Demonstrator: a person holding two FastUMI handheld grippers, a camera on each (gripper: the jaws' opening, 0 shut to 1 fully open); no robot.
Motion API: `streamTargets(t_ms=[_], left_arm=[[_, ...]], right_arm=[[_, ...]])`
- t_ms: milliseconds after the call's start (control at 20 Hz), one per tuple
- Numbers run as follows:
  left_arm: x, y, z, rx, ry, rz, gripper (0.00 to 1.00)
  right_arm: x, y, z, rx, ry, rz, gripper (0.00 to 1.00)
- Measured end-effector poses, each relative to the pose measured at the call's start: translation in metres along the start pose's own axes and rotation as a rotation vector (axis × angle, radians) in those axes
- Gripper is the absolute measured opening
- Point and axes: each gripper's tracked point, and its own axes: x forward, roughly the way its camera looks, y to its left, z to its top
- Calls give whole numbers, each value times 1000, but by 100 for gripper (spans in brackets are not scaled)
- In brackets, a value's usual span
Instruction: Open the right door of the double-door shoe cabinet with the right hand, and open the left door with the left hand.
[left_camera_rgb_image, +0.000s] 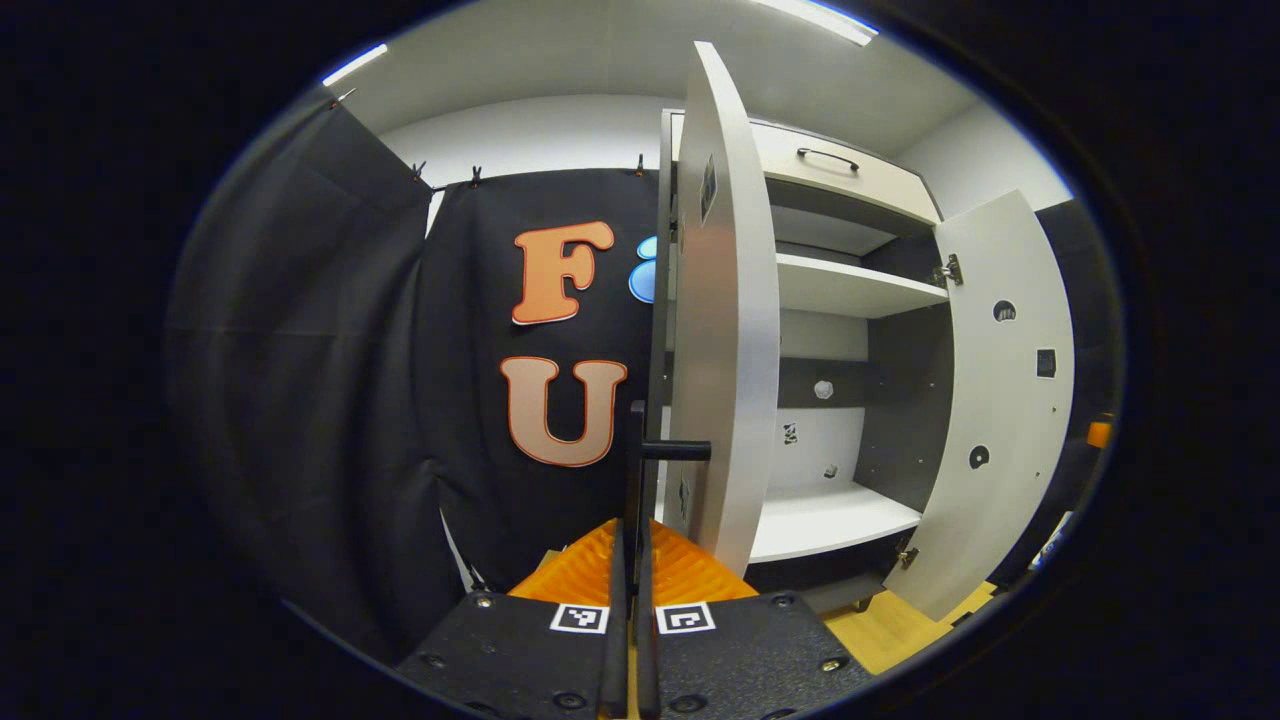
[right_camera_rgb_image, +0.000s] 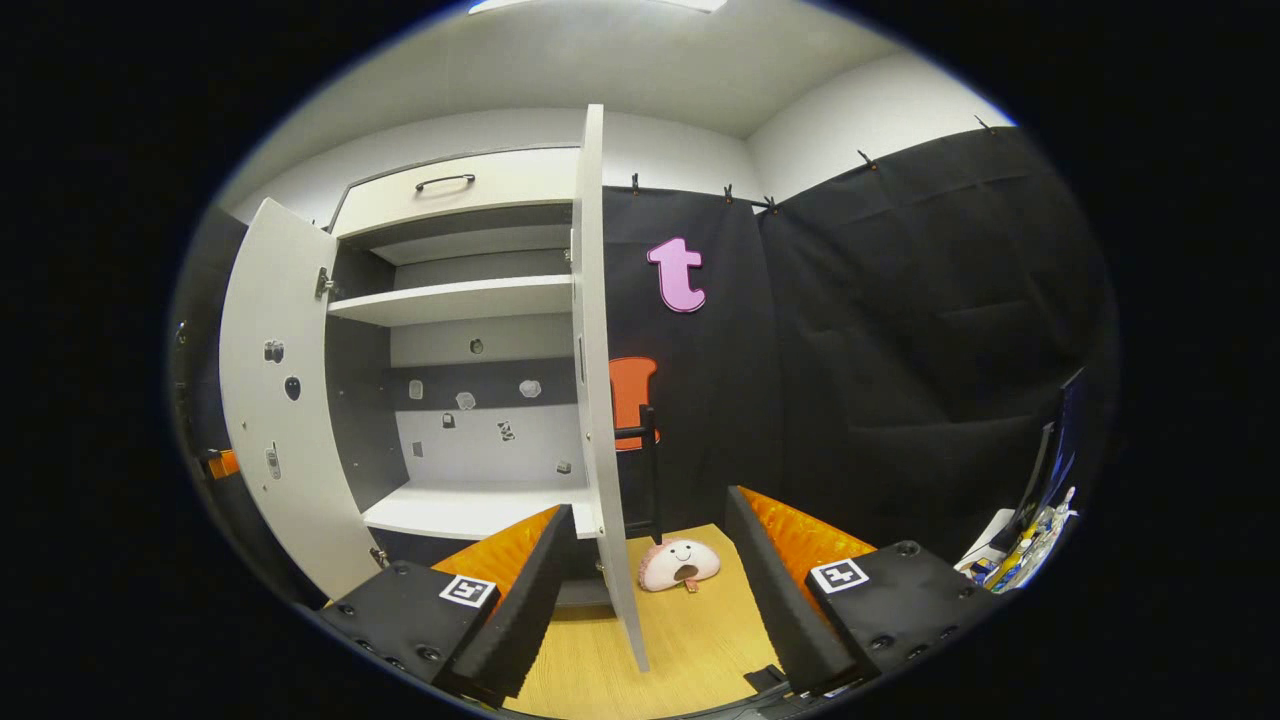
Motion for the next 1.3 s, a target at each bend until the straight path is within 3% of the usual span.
streamTargets(t_ms=[100,150,200,250,350,500,550,750,850,1050,1300], left_arm=[[-1,-3,0,-8,2,-14,0],[-2,-2,0,-1,4,-12,2],[-7,-1,0,8,6,-10,2],[-11,0,1,19,9,-6,2],[-19,1,5,41,12,-5,0],[-32,2,11,72,13,7,8],[-37,0,13,81,11,4,18],[-49,-9,19,79,-3,-8,83],[-51,-14,21,60,-11,-12,97],[-56,-28,11,0,28,-34,98],[-52,-28,18,19,2,-32,97]], right_arm=[[-1,3,-1,-1,8,10,99],[-2,5,-2,-5,10,14,89],[-1,5,-1,-8,10,15,89],[-1,5,-1,-9,10,16,99],[0,7,0,-6,15,20,98],[0,8,1,-6,21,22,98],[0,10,3,-7,21,25,98],[-2,10,2,-17,46,28,99],[-2,12,5,-27,37,28,99],[-2,17,2,-36,42,46,98],[-1,16,6,-42,17,50,98]])
